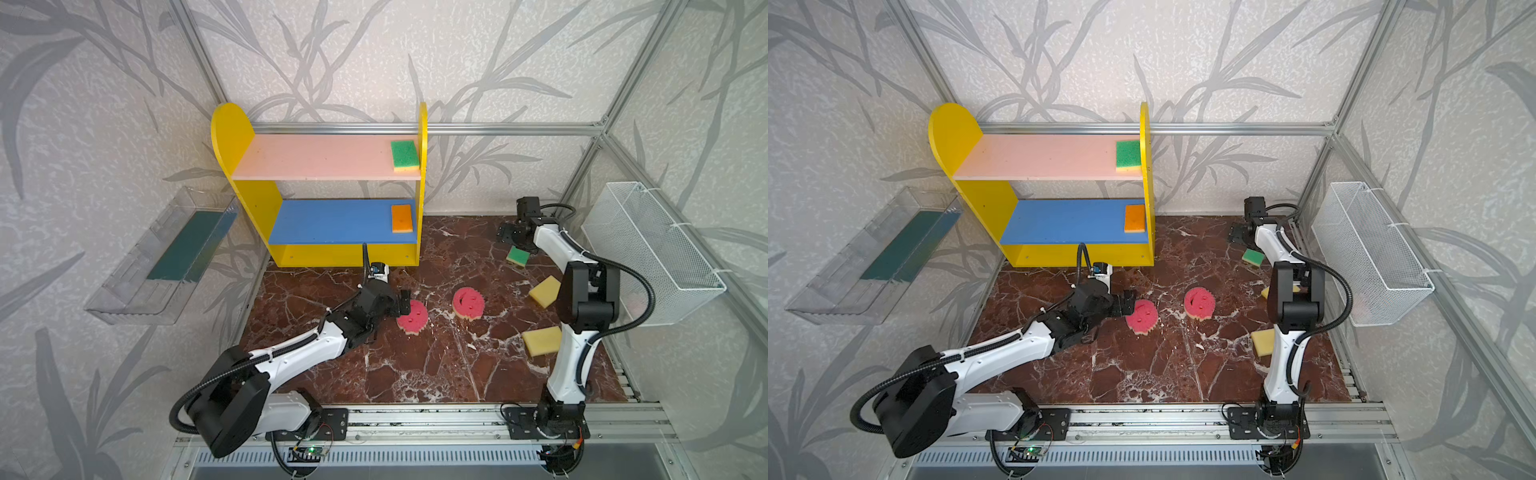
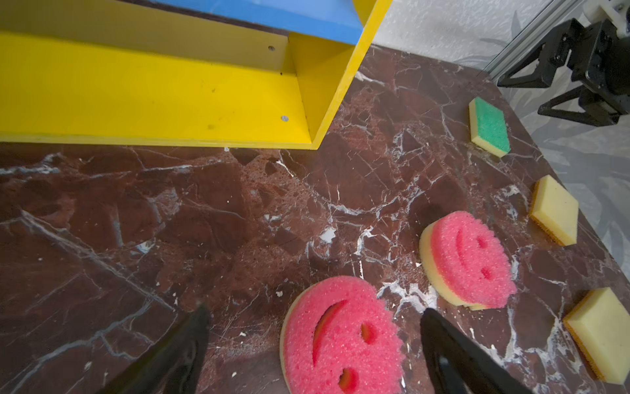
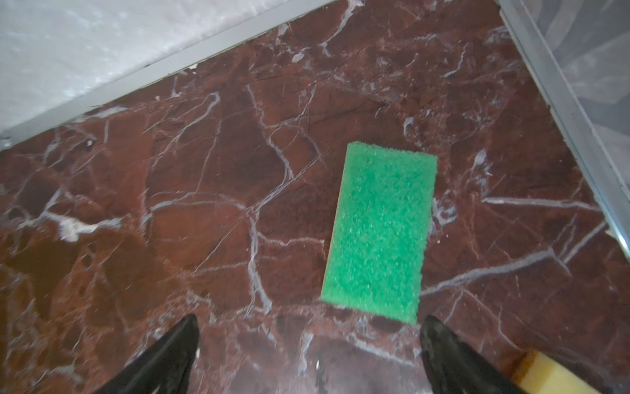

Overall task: Place and organize the cleaning sponges onto the shelf
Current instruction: 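Lower the right gripper onto the green-faced sponge and close it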

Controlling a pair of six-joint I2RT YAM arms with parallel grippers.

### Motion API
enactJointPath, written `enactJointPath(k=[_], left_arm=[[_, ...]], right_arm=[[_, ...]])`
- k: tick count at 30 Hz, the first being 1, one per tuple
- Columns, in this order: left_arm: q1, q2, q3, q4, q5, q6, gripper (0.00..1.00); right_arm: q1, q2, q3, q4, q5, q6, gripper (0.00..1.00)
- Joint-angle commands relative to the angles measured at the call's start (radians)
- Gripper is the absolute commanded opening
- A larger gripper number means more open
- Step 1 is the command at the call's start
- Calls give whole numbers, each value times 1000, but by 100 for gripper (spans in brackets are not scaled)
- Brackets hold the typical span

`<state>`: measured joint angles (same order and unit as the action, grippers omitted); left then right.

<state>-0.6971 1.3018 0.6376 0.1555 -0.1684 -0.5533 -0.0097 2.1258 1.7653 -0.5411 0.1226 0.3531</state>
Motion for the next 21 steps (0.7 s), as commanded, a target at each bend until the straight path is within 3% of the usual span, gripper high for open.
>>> enactJointPath(k=[1,6,14,21], left_arm=[[-5,22,-18,155,-28,-4,97],[-5,79,-12,201,-21,43,97],[-7,164,-18,275,27,10,96],[-8,162,-27,283,22,12,95]], right_arm=[[-37,78,122,-98,41,-28,99],[-69,181,233,-139,24,-1,99],[-78,333,434,-241,30,61,99],[-91,465,641,-357,1,73,99]])
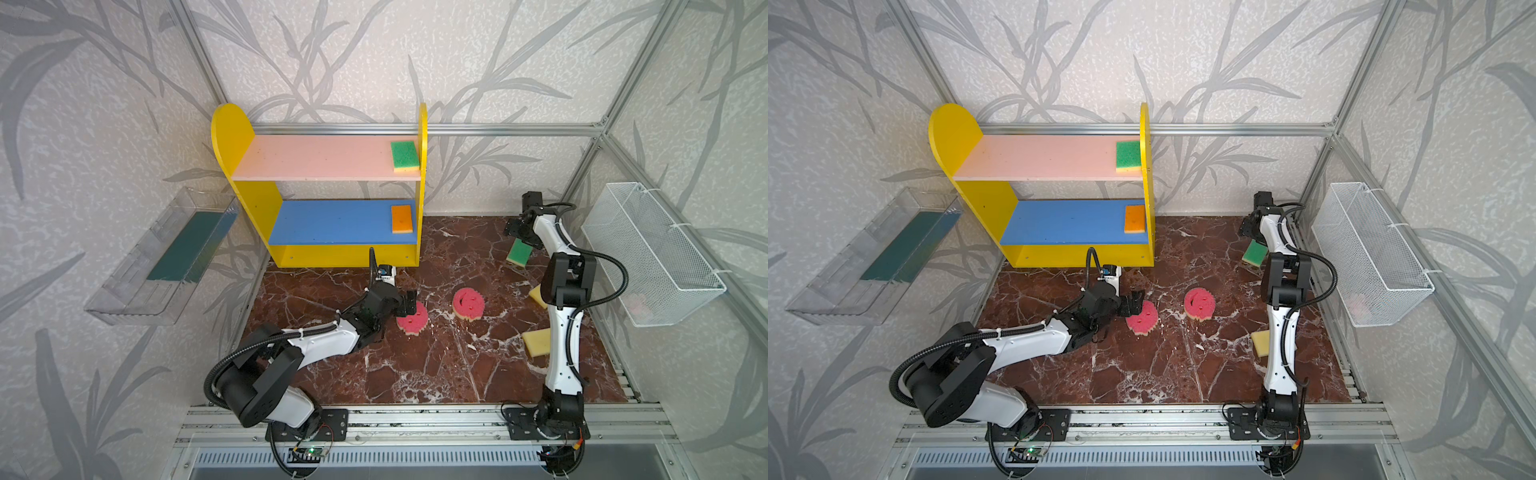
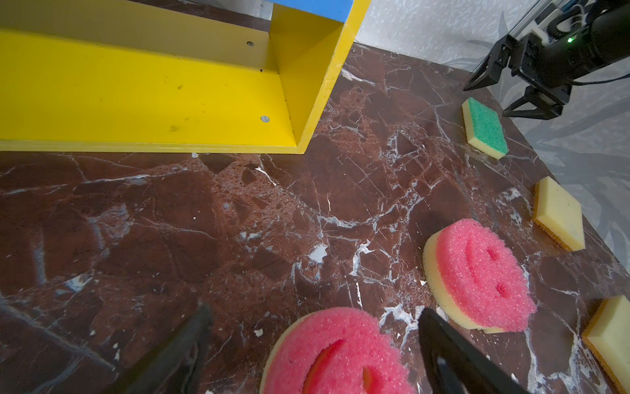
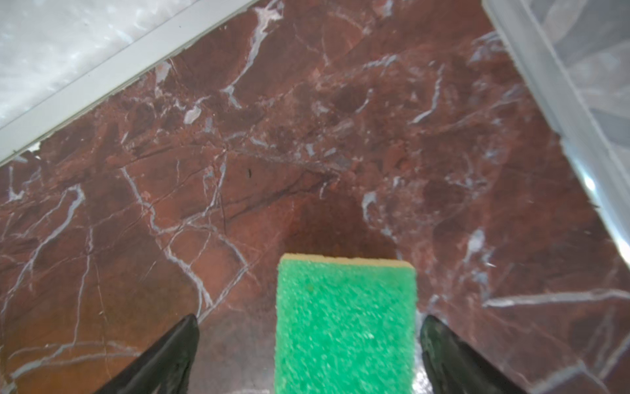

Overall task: Place and organize the cleaning sponges onto the shelf
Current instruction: 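Lower the right gripper onto the green-faced sponge and close it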

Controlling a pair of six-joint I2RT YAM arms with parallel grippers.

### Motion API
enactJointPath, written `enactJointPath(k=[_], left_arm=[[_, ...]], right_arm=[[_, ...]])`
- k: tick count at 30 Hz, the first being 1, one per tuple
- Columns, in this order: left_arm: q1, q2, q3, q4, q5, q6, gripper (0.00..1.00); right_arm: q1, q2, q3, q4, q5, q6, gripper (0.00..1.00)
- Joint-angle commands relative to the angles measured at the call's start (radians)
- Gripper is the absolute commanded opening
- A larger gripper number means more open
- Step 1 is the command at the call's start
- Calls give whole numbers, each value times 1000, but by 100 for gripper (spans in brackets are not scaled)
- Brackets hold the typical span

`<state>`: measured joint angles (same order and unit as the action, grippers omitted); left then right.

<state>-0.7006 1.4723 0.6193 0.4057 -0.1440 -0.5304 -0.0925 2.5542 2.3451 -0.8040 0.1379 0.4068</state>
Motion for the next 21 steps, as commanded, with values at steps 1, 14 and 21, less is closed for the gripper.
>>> enactJointPath(k=[1,14,21], left_arm=[[-5,-7,-9,33,-3,-10,95],[-5,6,-1,34,9,-10,95],[-5,-6,0,21,8,-9,95]], right_arm=[[-11,46,72,-99,-18,20,99],[-34,87,119,-143,-63,3,93],[-36,77,119,-158,-105,2,69]])
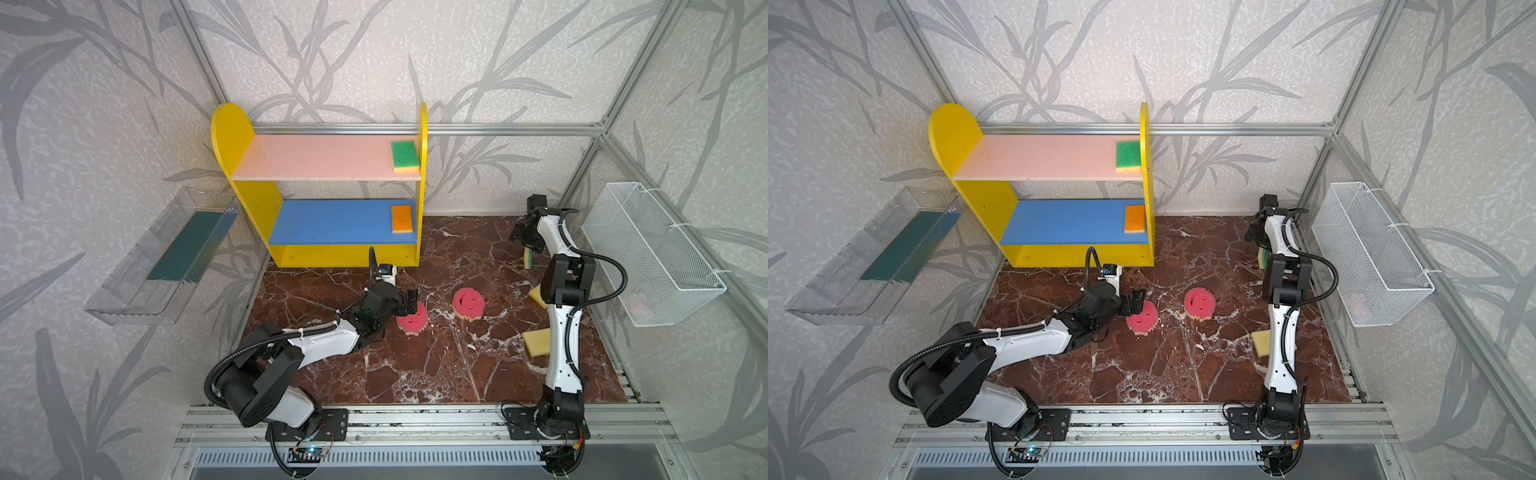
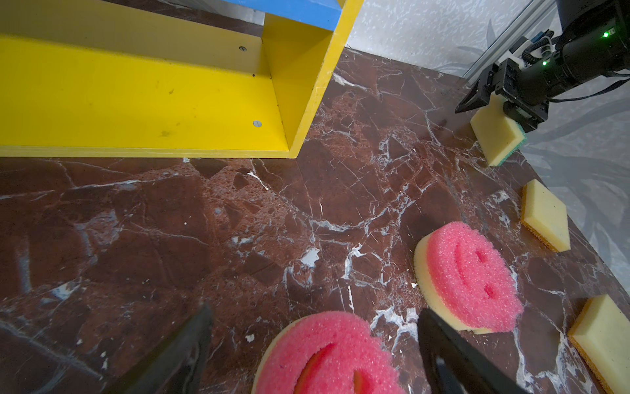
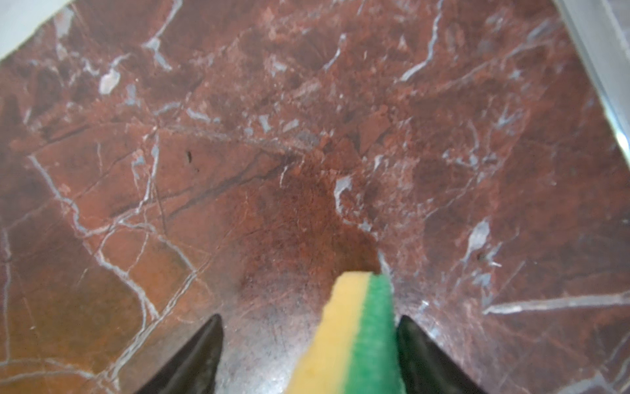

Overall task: Place and organize the cleaning sponges onto the shelf
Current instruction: 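Lower the right gripper onto the green-faced sponge and close it, then carry the sponge toward the center with right gripper while left reaches pink smiley sponge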

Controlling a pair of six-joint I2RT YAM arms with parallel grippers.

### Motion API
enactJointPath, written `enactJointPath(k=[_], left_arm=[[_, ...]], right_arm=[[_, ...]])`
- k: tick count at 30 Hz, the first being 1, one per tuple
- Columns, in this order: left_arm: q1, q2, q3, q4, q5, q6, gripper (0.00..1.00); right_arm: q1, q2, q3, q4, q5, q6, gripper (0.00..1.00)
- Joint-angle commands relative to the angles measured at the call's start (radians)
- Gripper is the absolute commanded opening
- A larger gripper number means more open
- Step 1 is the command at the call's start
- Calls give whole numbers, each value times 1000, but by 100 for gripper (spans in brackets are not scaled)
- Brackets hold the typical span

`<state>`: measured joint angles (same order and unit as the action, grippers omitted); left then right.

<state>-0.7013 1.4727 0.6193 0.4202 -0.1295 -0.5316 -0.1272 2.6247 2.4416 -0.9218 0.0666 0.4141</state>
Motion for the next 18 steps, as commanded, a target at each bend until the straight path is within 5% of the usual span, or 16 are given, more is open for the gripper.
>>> enactJointPath(k=[1,5,13,18], left_arm=[[-4,-11,0,3,-6,-8,95],[-4,-41,3,-18,-1,-4,94],[-17,-95,-29,31,62,33,91],[-82,-126,-29,54,58,176,90]], right_arm=[[-2,2,22,-43,-39,-7,63],[-2,-20,16,-62,-69,-18,38],[40,-161,-168,4,-176,-15,25],[92,-316,-397,142,-260,13,23]])
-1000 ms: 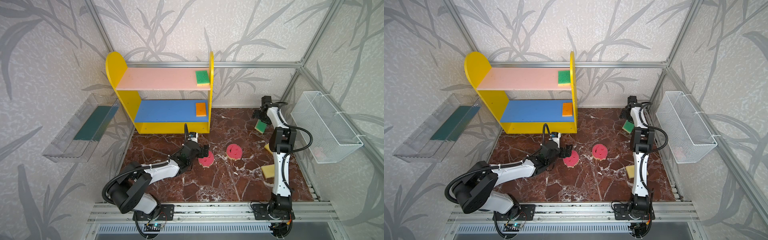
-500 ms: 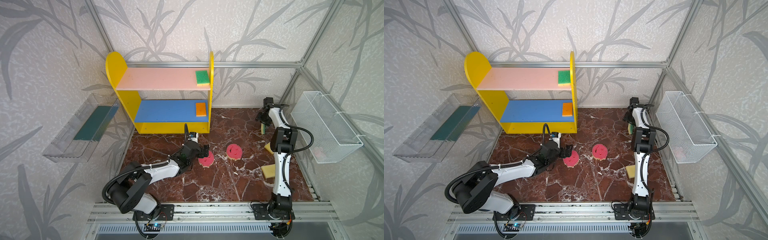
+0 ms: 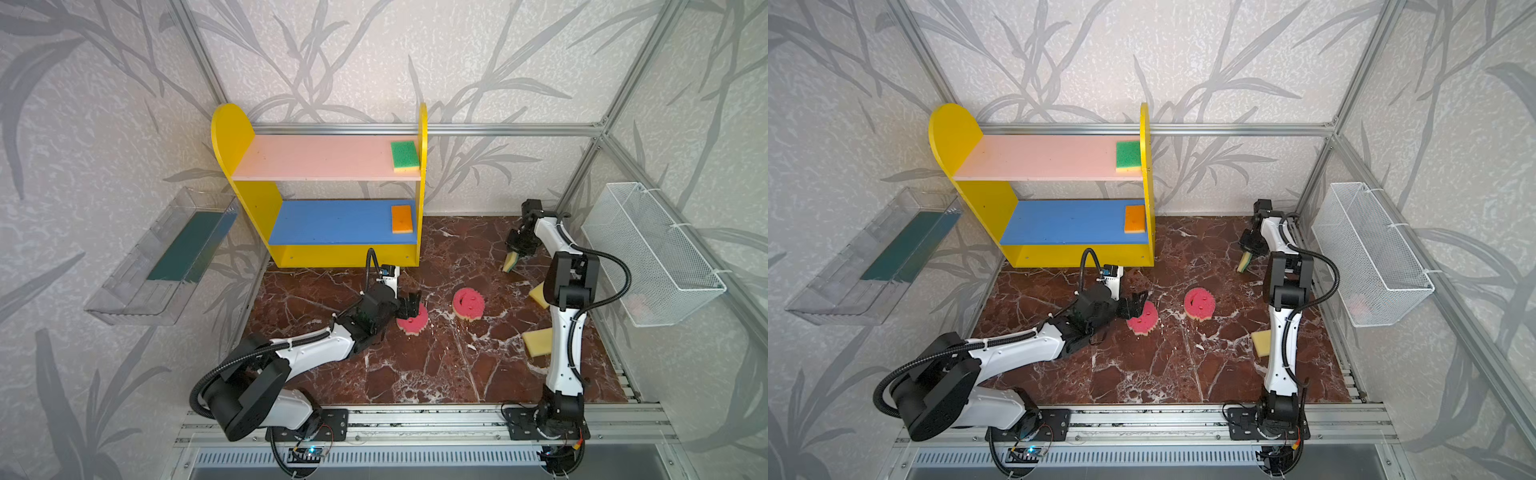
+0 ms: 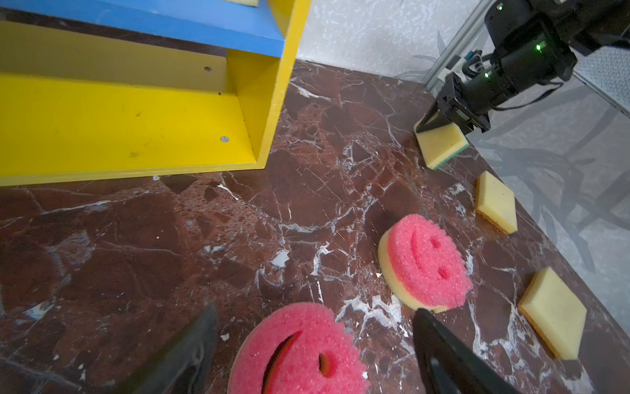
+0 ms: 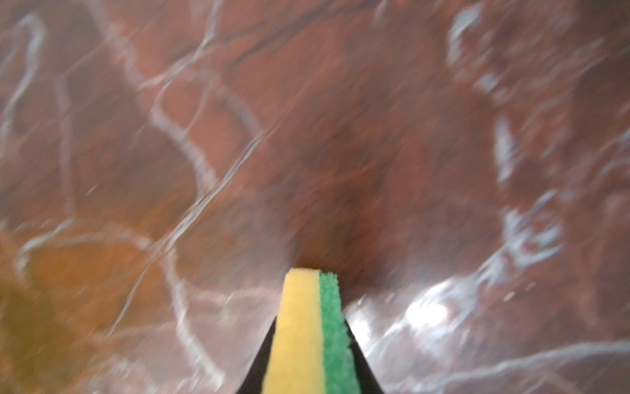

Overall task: Place and organize the cleaning sponges onto the shelf
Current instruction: 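Carry the sponge toward the center with right gripper while left reaches pink smiley sponge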

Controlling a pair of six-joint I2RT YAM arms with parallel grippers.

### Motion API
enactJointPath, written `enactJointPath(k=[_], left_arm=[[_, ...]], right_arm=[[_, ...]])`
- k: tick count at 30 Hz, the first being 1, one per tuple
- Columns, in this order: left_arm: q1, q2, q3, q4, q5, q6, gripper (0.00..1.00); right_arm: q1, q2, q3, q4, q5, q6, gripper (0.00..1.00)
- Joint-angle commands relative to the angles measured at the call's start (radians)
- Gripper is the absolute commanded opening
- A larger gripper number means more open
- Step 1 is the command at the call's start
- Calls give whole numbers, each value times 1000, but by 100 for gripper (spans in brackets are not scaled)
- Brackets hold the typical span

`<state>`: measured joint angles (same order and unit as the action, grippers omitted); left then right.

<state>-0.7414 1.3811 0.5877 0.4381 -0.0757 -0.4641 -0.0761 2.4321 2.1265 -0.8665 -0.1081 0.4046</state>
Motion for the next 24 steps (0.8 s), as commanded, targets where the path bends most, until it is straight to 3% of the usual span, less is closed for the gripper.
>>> enactJointPath(k=[1,8,12,24], left_arm=[[-58,-38,12,24,-8,146,90],[-203,-26,79,-3,-186,460,94],[-268,5,105,92,-233,645,96],[-305,212,263,245,-229,839,87]], right_arm=[[50,-148,-119,107,-101,28,23],[148,-339,-359,238,-198,63,22],[222,-440,-456,273,-213,70,23],[318,-649,-662,384,-315,173,26]])
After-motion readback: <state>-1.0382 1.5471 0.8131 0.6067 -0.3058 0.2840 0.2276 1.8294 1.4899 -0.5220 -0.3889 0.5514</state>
